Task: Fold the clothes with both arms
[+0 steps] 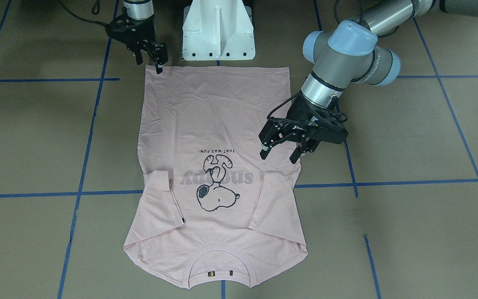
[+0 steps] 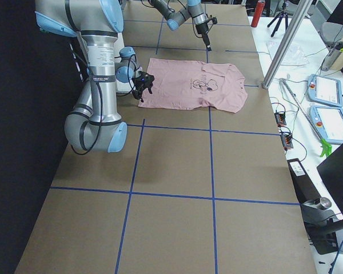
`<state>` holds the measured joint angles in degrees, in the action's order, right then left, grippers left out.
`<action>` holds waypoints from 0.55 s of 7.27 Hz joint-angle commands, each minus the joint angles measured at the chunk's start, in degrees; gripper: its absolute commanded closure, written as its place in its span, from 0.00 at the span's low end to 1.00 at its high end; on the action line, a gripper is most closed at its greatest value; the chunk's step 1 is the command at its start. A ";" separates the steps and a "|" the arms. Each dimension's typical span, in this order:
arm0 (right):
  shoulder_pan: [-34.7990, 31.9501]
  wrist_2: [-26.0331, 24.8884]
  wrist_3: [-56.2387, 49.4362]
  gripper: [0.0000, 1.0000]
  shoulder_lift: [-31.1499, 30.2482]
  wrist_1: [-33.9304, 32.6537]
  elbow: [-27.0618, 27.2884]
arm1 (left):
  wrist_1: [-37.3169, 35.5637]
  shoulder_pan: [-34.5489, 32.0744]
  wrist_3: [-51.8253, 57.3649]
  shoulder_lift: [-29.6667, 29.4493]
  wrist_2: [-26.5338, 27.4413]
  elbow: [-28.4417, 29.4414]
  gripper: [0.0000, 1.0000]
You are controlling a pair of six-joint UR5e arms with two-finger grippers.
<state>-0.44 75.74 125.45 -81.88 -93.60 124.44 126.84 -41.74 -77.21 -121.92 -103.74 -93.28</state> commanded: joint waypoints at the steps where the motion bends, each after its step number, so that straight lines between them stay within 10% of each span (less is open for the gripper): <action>1: 1.93 -0.42 2.34 0.24 -0.21 -0.27 -1.92 | 0.07 0.00 -0.13 -0.16 -0.06 -0.06 0.08; 4: 2.20 -0.07 2.43 0.50 -0.29 -0.44 -1.92 | 0.07 0.08 -0.13 -0.08 0.03 -0.06 0.08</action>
<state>1.50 75.56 127.78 -82.10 -93.96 122.55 126.91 -41.67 -77.40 -122.06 -103.72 -93.34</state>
